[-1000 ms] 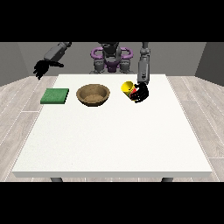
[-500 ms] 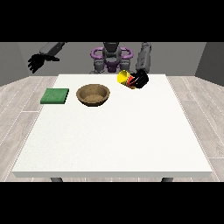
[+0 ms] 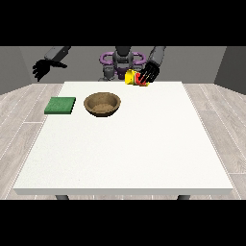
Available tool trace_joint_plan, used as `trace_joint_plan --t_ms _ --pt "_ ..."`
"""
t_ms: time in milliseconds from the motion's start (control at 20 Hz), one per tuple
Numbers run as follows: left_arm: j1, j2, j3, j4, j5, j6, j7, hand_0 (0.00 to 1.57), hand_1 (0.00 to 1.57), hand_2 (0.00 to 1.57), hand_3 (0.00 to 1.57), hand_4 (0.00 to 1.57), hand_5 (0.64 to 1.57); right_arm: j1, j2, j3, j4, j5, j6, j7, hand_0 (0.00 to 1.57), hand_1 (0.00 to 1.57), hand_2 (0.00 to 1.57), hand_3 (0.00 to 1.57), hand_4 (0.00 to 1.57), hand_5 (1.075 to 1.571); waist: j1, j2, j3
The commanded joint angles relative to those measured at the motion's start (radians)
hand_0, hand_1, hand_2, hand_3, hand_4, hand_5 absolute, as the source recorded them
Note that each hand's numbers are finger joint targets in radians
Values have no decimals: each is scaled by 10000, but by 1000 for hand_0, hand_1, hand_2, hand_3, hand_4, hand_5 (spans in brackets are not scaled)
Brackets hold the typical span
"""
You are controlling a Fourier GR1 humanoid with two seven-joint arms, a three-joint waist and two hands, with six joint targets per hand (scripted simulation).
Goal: Pick the cup and pour the ball into the bowl, then pick the bowl and place it on the pad
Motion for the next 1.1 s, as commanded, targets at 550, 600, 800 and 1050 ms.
trace_joint_plan --t_ms 550,600,800,1050 --pt "-873 -795 -2317 -480 -3917 -336 4232 682 682 1571 1534 891 1571 -963 -96 32 786 -78 149 -61 0 0 0 0 0 1551 -448 188 -19" --pt "-1013 -797 -2571 -898 -3905 -898 4676 583 583 1571 1536 881 1571 -948 -481 30 1012 74 252 -92 0 0 0 0 0 1548 -282 92 -16" --pt "-1198 -800 -3236 -1264 -4683 -1484 5021 545 545 1571 1571 901 1571 -1323 -370 83 1222 258 -363 37 0 0 0 158 0 1533 114 120 -16" --pt "-1421 -801 -3939 -995 -5769 -1587 5561 373 373 1571 1571 899 1570 -2086 356 430 974 369 -960 306 0 0 0 273 0 1527 -211 526 -19"
